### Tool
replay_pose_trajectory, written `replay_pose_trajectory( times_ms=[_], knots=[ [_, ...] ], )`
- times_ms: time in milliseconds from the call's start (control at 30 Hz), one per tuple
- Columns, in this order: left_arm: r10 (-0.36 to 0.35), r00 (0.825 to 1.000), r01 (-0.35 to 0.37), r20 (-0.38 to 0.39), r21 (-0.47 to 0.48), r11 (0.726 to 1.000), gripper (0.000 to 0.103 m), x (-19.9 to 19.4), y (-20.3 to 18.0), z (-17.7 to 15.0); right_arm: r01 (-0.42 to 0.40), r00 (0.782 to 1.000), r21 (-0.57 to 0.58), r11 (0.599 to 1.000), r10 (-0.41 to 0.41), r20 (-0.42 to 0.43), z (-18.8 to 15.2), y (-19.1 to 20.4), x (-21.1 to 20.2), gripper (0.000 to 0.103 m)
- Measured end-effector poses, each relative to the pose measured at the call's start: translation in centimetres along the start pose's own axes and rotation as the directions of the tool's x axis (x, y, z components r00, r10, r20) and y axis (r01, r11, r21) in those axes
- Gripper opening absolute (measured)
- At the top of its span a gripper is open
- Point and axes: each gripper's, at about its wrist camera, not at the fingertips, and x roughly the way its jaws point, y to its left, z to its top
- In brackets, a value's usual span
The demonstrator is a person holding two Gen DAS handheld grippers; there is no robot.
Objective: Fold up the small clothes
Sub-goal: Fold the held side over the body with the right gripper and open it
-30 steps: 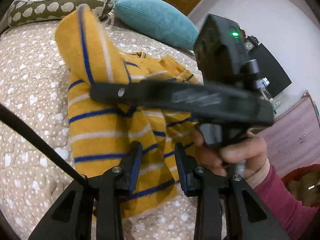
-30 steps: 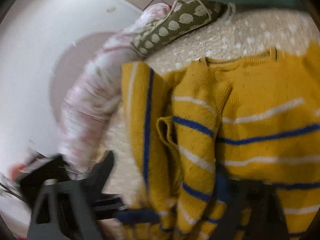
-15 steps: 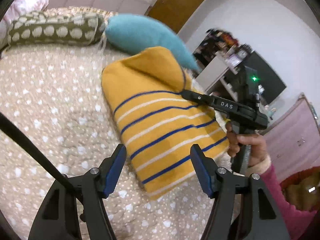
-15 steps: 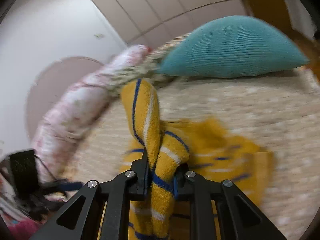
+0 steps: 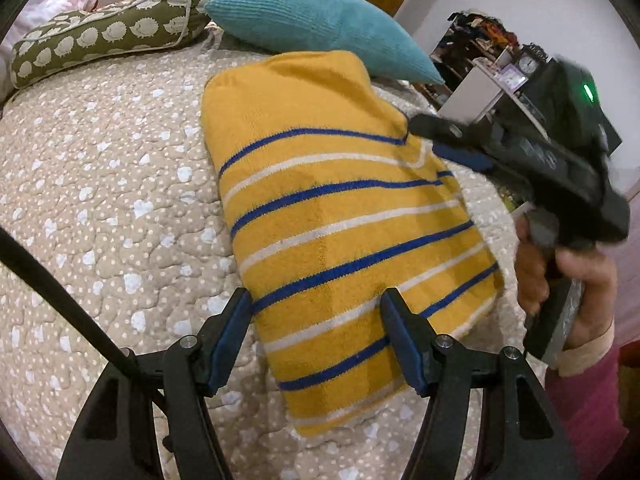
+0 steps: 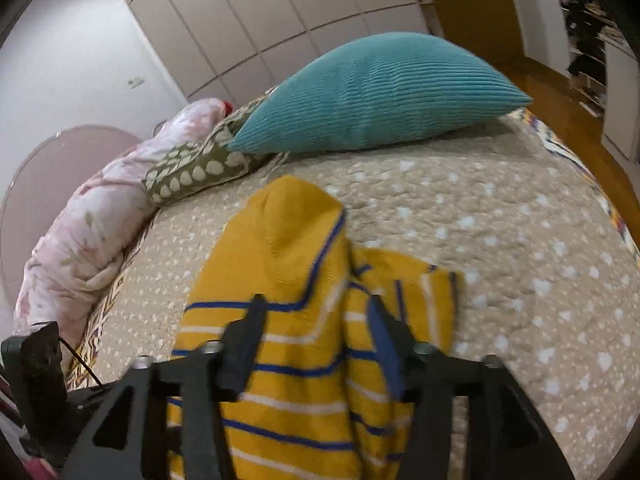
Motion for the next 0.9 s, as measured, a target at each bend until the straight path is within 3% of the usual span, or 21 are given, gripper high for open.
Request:
replay_pose_trajectory(
  times_ms=[67,133,233,267,367,433,633,733,900],
  knots=[
    [0.012,1.0,-0.012,-0.003,0.0,1.0,0.067,0.1,-0.1,-0.2,0.043,0.999,-0.011,0.999,-0.043,-0.008,0.7,0.8,1.7,0.08],
    [0.018,1.0,-0.018,-0.009,-0.005,1.0,0.067,0.4,-0.3,-0.3,0.075,0.996,0.004,0.997,-0.075,-0.044,1.2,0.6,4.0,0.08],
    [0.021,0.999,-0.022,-0.026,-0.022,1.0,0.067,0.9,-0.2,-0.1,0.027,0.996,0.009,1.0,-0.026,-0.087,1.1,0.6,5.4,0.036],
    [0.022,0.999,-0.023,-0.029,-0.022,1.0,0.068,0.9,-0.1,-0.2,0.042,0.998,-0.027,0.999,-0.043,-0.053,0.7,1.0,4.7,0.028],
    [0.024,0.999,-0.025,-0.026,-0.024,0.999,0.074,1.6,0.0,-0.2,0.061,0.998,-0.065,0.996,-0.059,0.022,-0.1,1.0,2.3,0.019],
    [0.02,0.999,-0.021,-0.027,-0.037,0.999,0.074,2.1,0.1,-0.2,0.096,0.995,-0.033,0.995,-0.094,0.04,-0.3,0.1,1.7,0.018],
    [0.021,0.999,-0.024,-0.043,-0.073,0.997,0.076,2.7,0.5,-0.1,0.174,0.985,-0.023,0.985,-0.174,-0.014,-0.6,-0.7,4.4,0.02],
    [0.036,0.998,-0.039,-0.045,-0.064,0.997,0.076,2.9,0.4,0.0,0.166,0.986,0.019,0.986,-0.166,-0.009,-0.5,-1.0,3.2,0.044],
    [0.049,0.998,-0.052,-0.041,-0.072,0.996,0.078,2.9,0.4,-0.3,0.143,0.989,-0.016,0.99,-0.143,0.031,-2.2,0.1,-1.1,0.047]
  ],
)
